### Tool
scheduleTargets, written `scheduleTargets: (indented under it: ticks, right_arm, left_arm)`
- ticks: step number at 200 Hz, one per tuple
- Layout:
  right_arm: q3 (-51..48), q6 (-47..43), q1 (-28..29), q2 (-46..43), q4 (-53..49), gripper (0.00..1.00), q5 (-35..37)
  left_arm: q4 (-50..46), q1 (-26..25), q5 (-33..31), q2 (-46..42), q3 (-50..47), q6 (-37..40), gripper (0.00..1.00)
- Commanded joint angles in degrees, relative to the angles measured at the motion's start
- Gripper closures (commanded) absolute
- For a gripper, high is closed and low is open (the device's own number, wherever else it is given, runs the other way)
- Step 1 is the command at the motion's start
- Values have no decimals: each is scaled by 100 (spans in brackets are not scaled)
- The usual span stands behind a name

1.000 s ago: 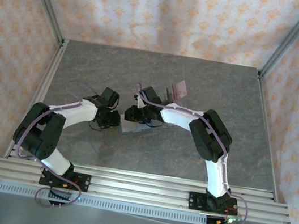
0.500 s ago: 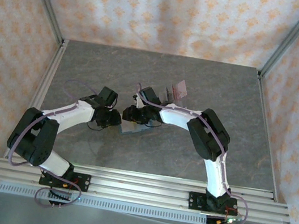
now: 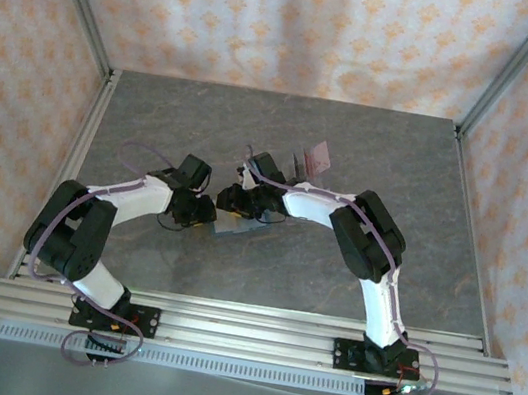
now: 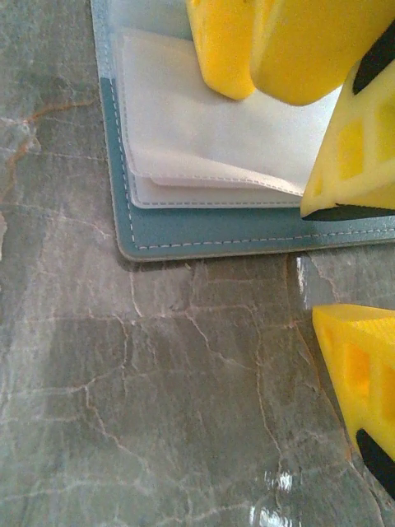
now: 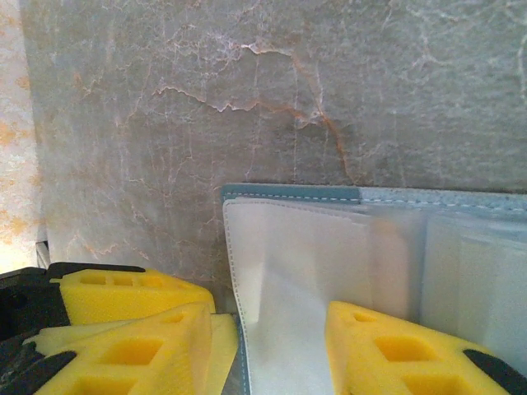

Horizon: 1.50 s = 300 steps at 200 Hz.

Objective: Put the credit cards into the card holder

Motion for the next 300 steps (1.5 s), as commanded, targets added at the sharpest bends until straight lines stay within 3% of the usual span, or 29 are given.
scheduleTargets:
  ticks: [1,37,101,300]
  right_arm:
    - [51,42,0,182,70,58,38]
    - [91,58,-2,229,67,58,-2]
    - [120,91,-9,326,66,57,-68]
    - [140,166,-17,405,136,57,-210]
  left_arm:
    - [324,-122,162,64,111,-32,67]
    - [471,-162,218,136,74,-98,68]
    - [295,-207,0,-112,11,-203,81]
    - [800,-479,-19,-285,-317,-457,81]
